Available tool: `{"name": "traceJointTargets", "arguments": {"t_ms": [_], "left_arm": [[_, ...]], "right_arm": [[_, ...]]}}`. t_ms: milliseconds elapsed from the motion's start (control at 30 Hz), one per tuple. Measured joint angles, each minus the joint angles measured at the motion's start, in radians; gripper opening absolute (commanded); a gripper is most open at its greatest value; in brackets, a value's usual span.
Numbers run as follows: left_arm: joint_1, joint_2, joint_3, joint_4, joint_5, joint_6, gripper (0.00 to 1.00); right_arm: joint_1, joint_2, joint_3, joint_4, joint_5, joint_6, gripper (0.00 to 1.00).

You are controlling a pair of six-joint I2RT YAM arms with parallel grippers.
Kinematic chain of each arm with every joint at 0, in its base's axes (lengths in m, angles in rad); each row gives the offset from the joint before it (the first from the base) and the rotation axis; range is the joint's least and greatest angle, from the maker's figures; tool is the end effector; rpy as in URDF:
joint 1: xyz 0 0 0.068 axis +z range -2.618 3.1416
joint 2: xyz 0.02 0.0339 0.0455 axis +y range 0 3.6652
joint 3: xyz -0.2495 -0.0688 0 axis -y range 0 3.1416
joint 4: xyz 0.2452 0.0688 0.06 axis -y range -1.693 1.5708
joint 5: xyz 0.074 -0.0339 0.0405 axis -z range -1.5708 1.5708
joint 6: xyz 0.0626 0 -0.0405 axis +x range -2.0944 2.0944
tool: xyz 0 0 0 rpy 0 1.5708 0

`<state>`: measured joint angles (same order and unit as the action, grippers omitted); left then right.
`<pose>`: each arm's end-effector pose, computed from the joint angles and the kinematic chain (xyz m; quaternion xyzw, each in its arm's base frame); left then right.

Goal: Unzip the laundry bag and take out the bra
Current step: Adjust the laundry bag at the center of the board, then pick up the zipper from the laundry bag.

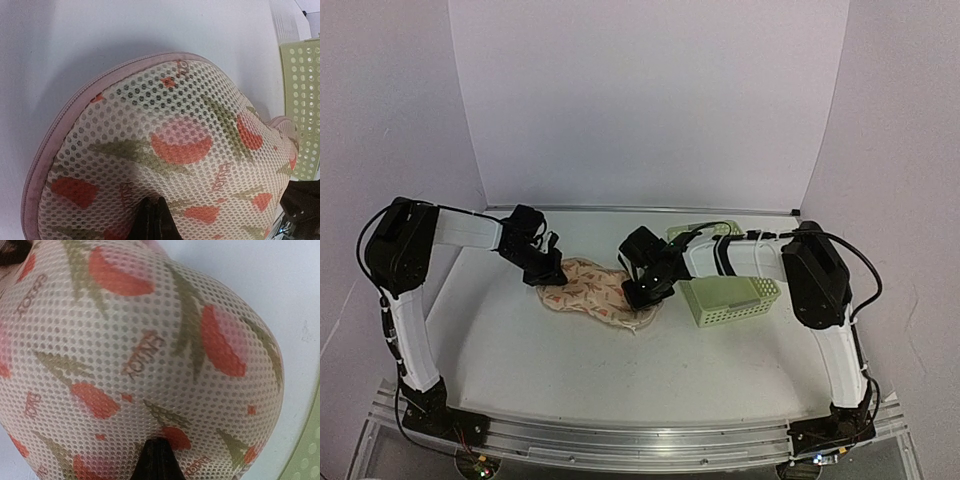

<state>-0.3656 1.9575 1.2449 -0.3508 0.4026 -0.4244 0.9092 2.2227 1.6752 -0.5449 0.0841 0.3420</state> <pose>0.3674 -0.1669 0.1146 0.0223 0.9495 -0.2733 0.1525 0.2958 0.3714 0.1144 -0.2620 0.9347 0.1055 0.2158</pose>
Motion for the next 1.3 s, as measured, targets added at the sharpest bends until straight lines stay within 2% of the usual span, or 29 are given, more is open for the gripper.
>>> {"name": "traceJointTargets", "arguments": {"t_ms": [333,567,733,800,933,1067,1167,1300], "left_arm": [[0.013,-0.083,-0.092,-0.008,-0.064,-0.018,0.00],[0.126,-0.150,-0.142,-0.035,-0.102,-0.009,0.00],[0.197,-0.197,-0.148,-0.079,-0.138,0.021,0.00],[0.209,-0.210,-0.148,-0.095,-0.148,0.033,0.03],[0.208,-0.224,-0.148,-0.122,-0.146,0.038,0.17],[0.208,-0.235,-0.146,-0.138,-0.118,0.031,0.26],[0.207,-0.253,-0.133,-0.149,-0.087,0.031,0.29],[0.196,-0.298,-0.095,-0.150,-0.048,0.027,0.31]], "right_arm": [[-0.025,0.001,0.090,-0.071,-0.093,-0.047,0.00],[-0.023,0.047,0.211,-0.094,-0.197,-0.057,0.00],[-0.022,0.048,0.211,-0.097,-0.247,-0.063,0.11],[-0.021,0.025,0.164,-0.074,-0.269,-0.070,0.18],[-0.005,-0.106,-0.054,-0.013,-0.317,-0.088,0.35],[0.027,-0.240,-0.246,0.088,-0.357,-0.078,0.53],[0.049,-0.293,-0.332,0.179,-0.376,-0.059,0.58],[0.082,-0.298,-0.418,0.357,-0.374,-0.034,0.60]]}}
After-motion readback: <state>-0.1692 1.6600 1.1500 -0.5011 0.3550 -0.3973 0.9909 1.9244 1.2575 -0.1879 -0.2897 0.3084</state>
